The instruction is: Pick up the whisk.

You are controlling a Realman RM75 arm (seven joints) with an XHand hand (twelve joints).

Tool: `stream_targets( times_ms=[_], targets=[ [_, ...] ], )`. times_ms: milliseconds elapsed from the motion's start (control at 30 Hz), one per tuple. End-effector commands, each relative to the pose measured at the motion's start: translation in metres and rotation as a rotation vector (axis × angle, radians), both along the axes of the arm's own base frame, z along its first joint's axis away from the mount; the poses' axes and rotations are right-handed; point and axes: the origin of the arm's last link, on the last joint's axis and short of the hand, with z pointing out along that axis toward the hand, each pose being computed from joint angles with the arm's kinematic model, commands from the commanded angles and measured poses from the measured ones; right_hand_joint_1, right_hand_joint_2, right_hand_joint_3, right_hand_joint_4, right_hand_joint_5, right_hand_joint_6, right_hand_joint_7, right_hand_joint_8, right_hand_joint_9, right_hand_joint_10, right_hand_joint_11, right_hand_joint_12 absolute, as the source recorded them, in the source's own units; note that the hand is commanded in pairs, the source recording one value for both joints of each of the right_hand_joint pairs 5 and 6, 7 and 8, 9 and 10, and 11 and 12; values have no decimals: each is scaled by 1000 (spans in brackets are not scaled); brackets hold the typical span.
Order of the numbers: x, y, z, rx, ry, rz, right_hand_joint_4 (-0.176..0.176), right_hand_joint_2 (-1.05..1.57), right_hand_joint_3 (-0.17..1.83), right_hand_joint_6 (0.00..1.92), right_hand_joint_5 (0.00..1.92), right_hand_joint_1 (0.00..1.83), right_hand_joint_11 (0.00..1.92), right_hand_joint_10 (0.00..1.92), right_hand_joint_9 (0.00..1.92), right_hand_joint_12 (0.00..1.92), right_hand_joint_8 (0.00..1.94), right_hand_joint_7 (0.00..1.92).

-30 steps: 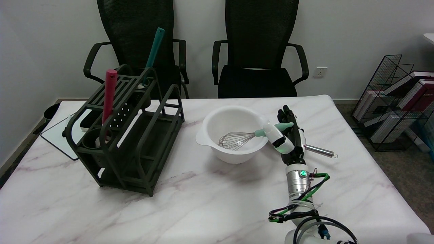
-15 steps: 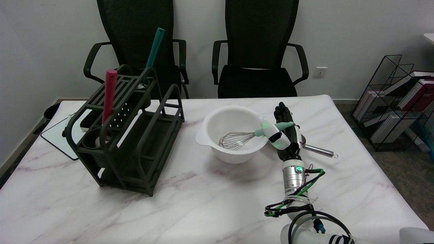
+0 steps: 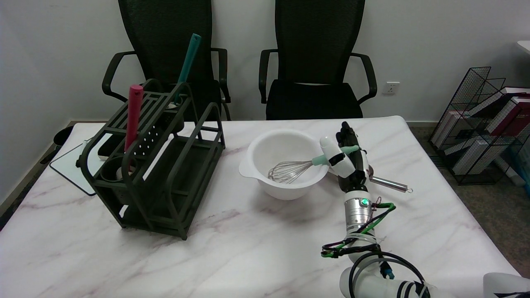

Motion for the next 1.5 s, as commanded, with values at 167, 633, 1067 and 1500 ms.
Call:
stream_targets(
  times_ms=[167, 633, 1067, 1500],
  targets=[
    [15, -18, -1, -6, -25, 50, 0, 304, 742, 302, 302, 913, 0, 147, 147, 0, 104, 104],
    [22, -23, -11, 13, -88, 61, 0, 424, 824, 513, 513, 919, 136, 164, 164, 136, 100, 100],
    [29, -27, -13, 13, -113, 85, 0, 509, 872, 673, 673, 928, 330, 209, 209, 330, 110, 110],
    [32, -28, -16, 14, -219, 120, 0, 594, 921, 745, 745, 947, 481, 298, 298, 481, 161, 161]
  ],
)
